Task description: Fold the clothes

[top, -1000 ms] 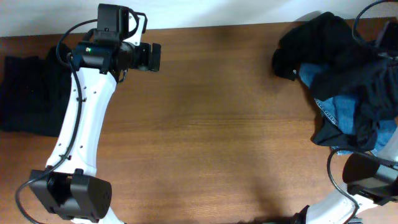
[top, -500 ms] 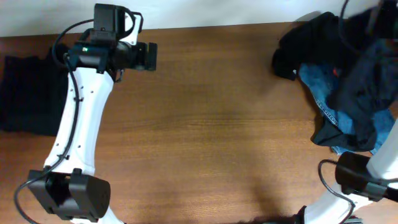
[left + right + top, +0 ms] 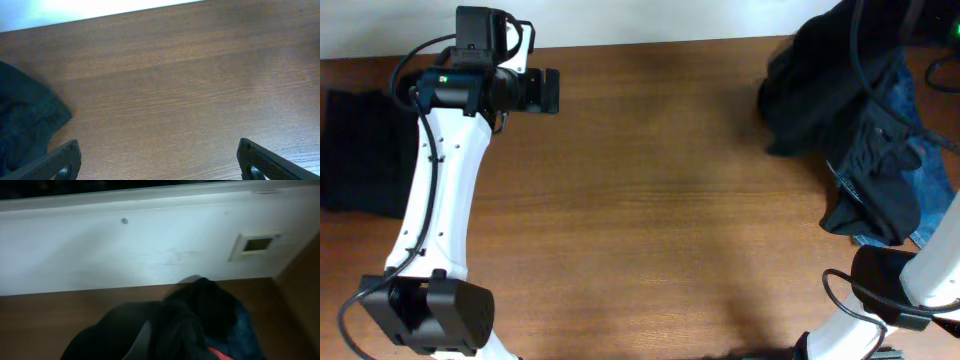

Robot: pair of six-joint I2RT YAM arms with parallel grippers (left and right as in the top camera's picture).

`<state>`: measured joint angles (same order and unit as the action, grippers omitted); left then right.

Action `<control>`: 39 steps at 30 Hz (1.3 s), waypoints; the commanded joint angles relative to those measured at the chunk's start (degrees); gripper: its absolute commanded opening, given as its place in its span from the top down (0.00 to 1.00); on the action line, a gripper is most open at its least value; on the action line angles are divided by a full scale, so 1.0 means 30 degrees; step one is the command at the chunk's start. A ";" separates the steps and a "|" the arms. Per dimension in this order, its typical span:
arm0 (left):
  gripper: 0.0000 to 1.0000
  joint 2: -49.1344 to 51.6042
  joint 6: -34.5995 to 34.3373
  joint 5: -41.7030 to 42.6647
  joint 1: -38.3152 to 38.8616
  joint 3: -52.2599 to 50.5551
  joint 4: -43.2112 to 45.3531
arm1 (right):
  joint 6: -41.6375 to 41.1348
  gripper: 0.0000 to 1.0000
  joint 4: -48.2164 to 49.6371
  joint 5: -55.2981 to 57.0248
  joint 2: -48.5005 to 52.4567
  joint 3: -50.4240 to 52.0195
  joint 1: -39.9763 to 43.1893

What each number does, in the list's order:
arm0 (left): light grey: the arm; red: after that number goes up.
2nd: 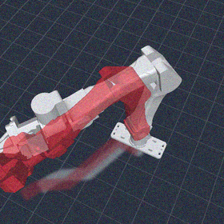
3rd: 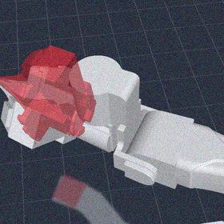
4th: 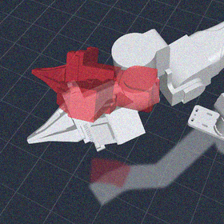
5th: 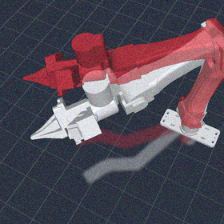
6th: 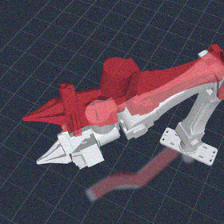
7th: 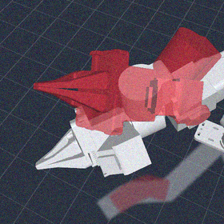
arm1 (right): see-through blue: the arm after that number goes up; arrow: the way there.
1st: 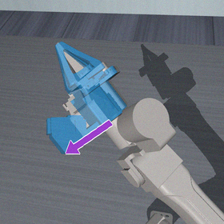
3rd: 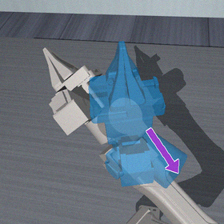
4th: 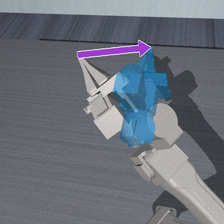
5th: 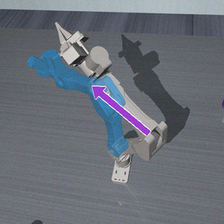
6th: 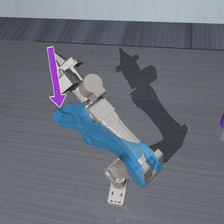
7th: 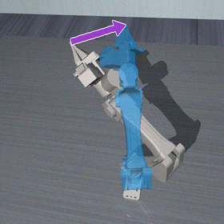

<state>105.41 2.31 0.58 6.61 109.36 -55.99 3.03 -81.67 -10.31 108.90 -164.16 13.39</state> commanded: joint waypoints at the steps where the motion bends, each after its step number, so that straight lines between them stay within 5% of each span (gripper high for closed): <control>1: 0.01 -0.0386 -0.0051 -0.0124 -0.0022 0.0189 -0.0066 | -0.0087 0.96 0.0291 0.2127 -0.0393 -0.0386 -0.0044; 16: 0.01 -0.0386 -0.0051 0.0175 -0.0007 0.0189 -0.0240 | -0.0969 0.96 -0.0707 0.0998 0.0889 -0.0335 0.6054; 24: 0.01 -0.0386 -0.0058 0.0240 -0.0007 0.0189 -0.0430 | -0.1384 0.79 -0.0772 -0.2302 0.1486 -0.0335 0.9449; 28: 0.01 -0.0386 -0.0066 0.0248 -0.0007 0.0189 -0.0444 | -0.1384 0.72 -0.0787 -0.3402 0.1508 -0.0335 0.9938; 38: 0.01 -0.0386 -0.0058 0.0532 -0.0007 0.0189 -0.0437 | -0.1326 0.72 -0.2266 -0.3322 0.1639 -0.0321 0.9340; 39: 0.01 -0.0386 -0.0058 0.0532 -0.0007 0.0189 -0.0437 | -0.1865 0.64 -0.3432 -0.1800 0.1836 -0.0321 0.9275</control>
<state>105.43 2.31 1.32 6.61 109.36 -57.23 -1.10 -88.25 -20.05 114.06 -164.20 41.91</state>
